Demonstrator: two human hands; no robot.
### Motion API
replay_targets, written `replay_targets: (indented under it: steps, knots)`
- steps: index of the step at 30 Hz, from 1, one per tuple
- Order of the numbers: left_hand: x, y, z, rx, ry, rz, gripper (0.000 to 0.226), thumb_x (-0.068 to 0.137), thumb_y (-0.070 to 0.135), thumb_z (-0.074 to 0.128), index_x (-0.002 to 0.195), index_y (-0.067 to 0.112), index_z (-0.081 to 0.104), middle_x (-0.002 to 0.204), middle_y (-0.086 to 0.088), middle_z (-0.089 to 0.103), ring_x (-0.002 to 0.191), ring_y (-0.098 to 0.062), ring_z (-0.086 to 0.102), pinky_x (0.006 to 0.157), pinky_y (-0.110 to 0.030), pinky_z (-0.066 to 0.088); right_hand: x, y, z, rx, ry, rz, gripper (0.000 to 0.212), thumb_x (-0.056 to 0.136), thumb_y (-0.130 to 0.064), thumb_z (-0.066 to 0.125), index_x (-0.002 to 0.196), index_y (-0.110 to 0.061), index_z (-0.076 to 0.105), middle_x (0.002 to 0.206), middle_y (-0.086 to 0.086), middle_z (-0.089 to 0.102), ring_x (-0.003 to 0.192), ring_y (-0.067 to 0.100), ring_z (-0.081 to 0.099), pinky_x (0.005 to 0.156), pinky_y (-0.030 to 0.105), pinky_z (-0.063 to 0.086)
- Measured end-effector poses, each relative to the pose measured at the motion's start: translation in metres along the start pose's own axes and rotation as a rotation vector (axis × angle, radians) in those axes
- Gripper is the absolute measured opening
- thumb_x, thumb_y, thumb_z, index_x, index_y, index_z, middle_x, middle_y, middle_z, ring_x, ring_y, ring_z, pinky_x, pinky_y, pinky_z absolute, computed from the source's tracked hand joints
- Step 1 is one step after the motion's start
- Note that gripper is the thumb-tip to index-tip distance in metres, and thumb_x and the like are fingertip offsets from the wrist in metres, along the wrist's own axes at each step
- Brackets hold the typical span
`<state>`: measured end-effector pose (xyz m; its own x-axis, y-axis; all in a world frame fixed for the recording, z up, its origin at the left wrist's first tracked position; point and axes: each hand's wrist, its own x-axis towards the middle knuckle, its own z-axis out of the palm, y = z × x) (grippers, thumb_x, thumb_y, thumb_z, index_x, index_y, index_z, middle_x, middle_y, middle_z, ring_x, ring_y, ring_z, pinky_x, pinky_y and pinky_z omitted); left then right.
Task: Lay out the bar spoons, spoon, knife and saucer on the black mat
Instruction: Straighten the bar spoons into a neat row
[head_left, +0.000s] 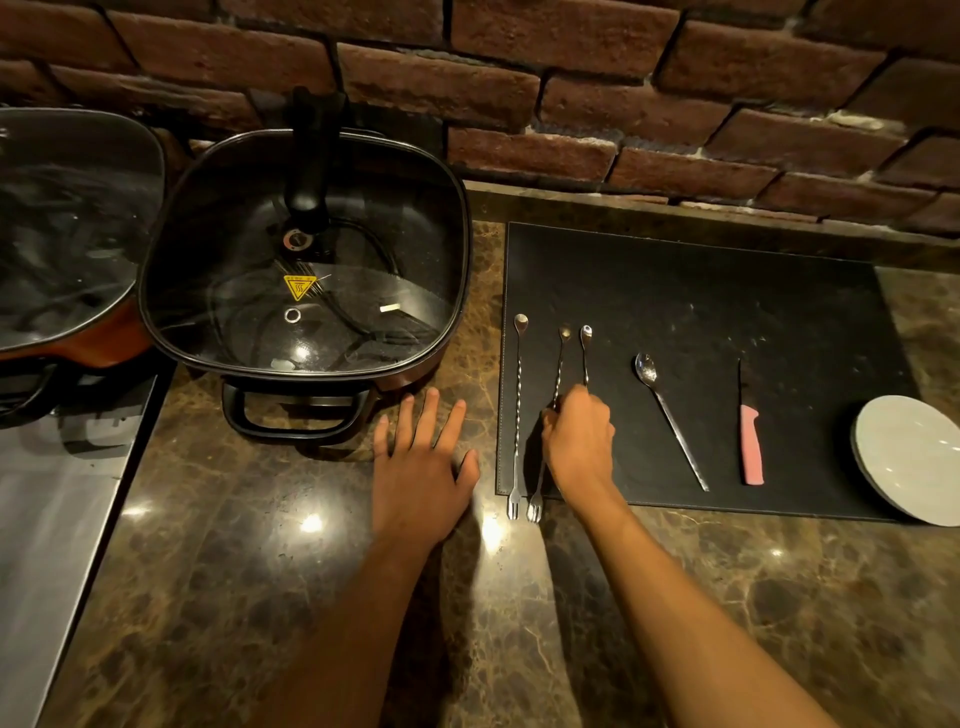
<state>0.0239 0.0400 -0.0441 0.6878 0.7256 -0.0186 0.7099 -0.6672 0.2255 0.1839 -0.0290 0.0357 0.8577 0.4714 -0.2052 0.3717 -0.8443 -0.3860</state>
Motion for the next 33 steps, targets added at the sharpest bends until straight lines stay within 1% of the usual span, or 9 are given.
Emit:
replay_targets:
  steps: [3,8,12,16,19,21,23,28,33]
  knots:
    - [0.001,-0.001,0.0,-0.004,-0.003,-0.001,0.066,0.096,0.055,0.034,0.157,0.032,0.032,0.166,-0.008,0.031,0.153,-0.031,0.026,0.122,-0.057,0.019,-0.002,0.002,0.0,0.004,-0.047,0.001,0.015,0.09,-0.002,0.054,0.105,0.003,0.056,0.108,0.023,0.059,0.1,0.046,0.059,0.077,0.047,0.049]
    - [0.002,-0.002,0.0,-0.004,-0.006,-0.001,0.066,0.096,0.057,0.033,0.157,0.032,0.032,0.166,-0.008,0.03,0.153,-0.031,0.026,0.122,-0.057,0.02,0.002,0.005,0.0,0.028,-0.053,-0.01,0.012,0.087,0.004,0.053,0.097,0.001,0.056,0.103,0.023,0.06,0.094,0.044,0.059,0.068,0.041,0.046]
    - [0.002,-0.002,0.001,0.002,-0.011,-0.001,0.066,0.097,0.057,0.033,0.157,0.032,0.033,0.166,-0.008,0.03,0.153,-0.031,0.026,0.122,-0.058,0.02,0.005,0.004,0.001,0.017,-0.072,-0.057,0.013,0.086,0.004,0.053,0.098,0.001,0.057,0.102,0.022,0.061,0.093,0.043,0.06,0.07,0.044,0.051]
    - [0.002,-0.003,0.002,-0.003,-0.006,0.0,0.066,0.097,0.058,0.034,0.157,0.031,0.033,0.166,-0.008,0.03,0.153,-0.031,0.025,0.122,-0.058,0.02,0.01,0.002,0.0,0.013,-0.096,-0.08,0.003,0.089,-0.002,0.052,0.089,0.0,0.055,0.098,0.023,0.061,0.091,0.045,0.059,0.064,0.036,0.041]
    - [0.001,-0.003,0.003,-0.008,-0.005,0.0,0.066,0.097,0.058,0.032,0.158,0.032,0.031,0.167,-0.007,0.028,0.154,-0.03,0.024,0.123,-0.057,0.019,0.012,0.002,0.001,0.035,-0.119,-0.063,0.014,0.086,-0.003,0.05,0.073,-0.005,0.046,0.091,0.022,0.06,0.078,0.042,0.056,0.06,0.037,0.04]
    - [0.001,-0.003,0.003,-0.012,-0.002,0.002,0.066,0.098,0.058,0.032,0.158,0.031,0.031,0.167,-0.007,0.028,0.154,-0.03,0.024,0.123,-0.057,0.019,0.012,0.002,0.001,0.058,-0.117,-0.049,0.016,0.085,-0.005,0.048,0.07,-0.005,0.042,0.089,0.022,0.059,0.07,0.038,0.048,0.059,0.038,0.042]
    - [0.001,-0.004,0.003,-0.016,-0.004,0.003,0.066,0.098,0.058,0.032,0.158,0.031,0.031,0.167,-0.007,0.028,0.154,-0.031,0.024,0.123,-0.057,0.019,0.011,0.004,0.001,0.069,-0.109,-0.04,0.014,0.085,-0.007,0.047,0.072,-0.002,0.044,0.09,0.023,0.059,0.069,0.037,0.044,0.061,0.038,0.044]
    - [0.001,-0.003,0.001,-0.017,-0.011,0.006,0.066,0.097,0.058,0.032,0.158,0.03,0.031,0.167,-0.008,0.027,0.154,-0.031,0.023,0.123,-0.058,0.018,0.012,0.007,0.001,0.03,-0.086,-0.088,0.008,0.088,-0.006,0.053,0.088,0.001,0.057,0.095,0.022,0.062,0.088,0.044,0.06,0.069,0.046,0.053]
    - [0.0,-0.002,-0.001,-0.019,-0.019,0.003,0.067,0.097,0.058,0.031,0.158,0.03,0.032,0.167,-0.007,0.026,0.155,-0.031,0.022,0.123,-0.057,0.017,0.014,0.008,0.002,-0.007,-0.071,-0.109,0.005,0.089,-0.004,0.055,0.091,-0.001,0.056,0.098,0.022,0.062,0.091,0.045,0.06,0.066,0.044,0.048]
